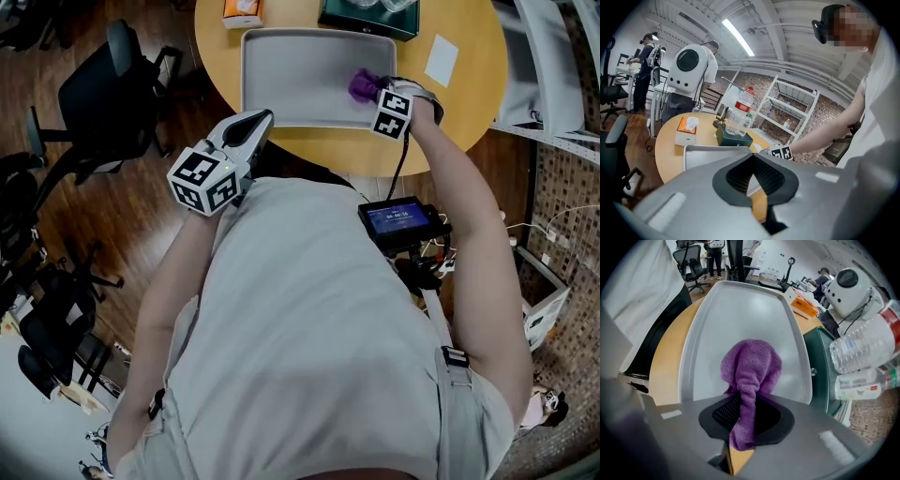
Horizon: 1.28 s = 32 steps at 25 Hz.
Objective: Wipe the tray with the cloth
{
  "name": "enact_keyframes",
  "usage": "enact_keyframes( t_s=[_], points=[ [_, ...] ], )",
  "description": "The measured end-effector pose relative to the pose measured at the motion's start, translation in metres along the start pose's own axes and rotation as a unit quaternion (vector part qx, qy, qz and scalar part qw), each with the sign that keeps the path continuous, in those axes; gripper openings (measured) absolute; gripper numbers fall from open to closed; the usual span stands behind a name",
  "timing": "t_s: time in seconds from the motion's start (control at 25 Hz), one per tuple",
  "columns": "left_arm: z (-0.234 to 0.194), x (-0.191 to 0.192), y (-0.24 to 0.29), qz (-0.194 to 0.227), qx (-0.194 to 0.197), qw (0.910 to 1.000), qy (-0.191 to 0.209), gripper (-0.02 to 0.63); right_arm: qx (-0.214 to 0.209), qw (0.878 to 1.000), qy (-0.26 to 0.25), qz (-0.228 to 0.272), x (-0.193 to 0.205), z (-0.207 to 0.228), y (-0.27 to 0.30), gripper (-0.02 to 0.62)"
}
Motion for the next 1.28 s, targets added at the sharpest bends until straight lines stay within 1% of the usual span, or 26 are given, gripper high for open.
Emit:
enact_keyframes(
  t_s=[0.08,0.28,0.4,0.56,0.68,0.88,1.08,1.28],
  points=[
    [0.002,0.0,0.004,-0.003,0.002,1.0,0.001,0.0,0.004,1.0,0.004,-0.004,0.006,0.001,0.001,0.071],
    [0.004,0.003,0.011,-0.011,0.006,0.9999,0.004,0.0,0.028,0.999,-0.017,-0.011,0.003,-0.01,0.003,0.069],
    [0.003,0.004,0.012,-0.014,0.007,0.9999,0.003,0.0,0.022,1.0,-0.018,-0.003,0.002,-0.022,0.0,0.069],
    [-0.004,0.005,0.015,-0.016,0.01,0.9998,0.002,0.0,0.01,0.999,-0.03,0.009,-0.002,-0.049,-0.001,0.069],
    [-0.006,0.004,0.016,-0.016,0.012,0.9998,0.002,0.0,0.023,0.999,-0.041,0.017,0.001,-0.064,-0.002,0.067],
    [-0.01,0.002,0.011,-0.01,0.01,0.9999,-0.001,0.0,0.047,0.994,-0.093,0.021,-0.01,-0.068,-0.005,0.069],
    [-0.009,0.005,-0.005,-0.004,-0.005,0.9999,-0.009,0.0,0.053,0.989,-0.131,0.043,-0.036,-0.069,-0.018,0.069],
    [-0.003,0.008,-0.021,0.013,-0.025,0.9994,-0.02,0.0,0.074,0.977,-0.185,0.072,-0.066,-0.067,-0.035,0.069]
  ],
)
Point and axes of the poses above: the fingertips, and each gripper's own axes: y forward along the fingers, z to its right, x out of its underside, the point moved 10 cm from there along -y, backward along the fingers, and after that the axes turned 12 degrees about -z, right-handed, at the moved point
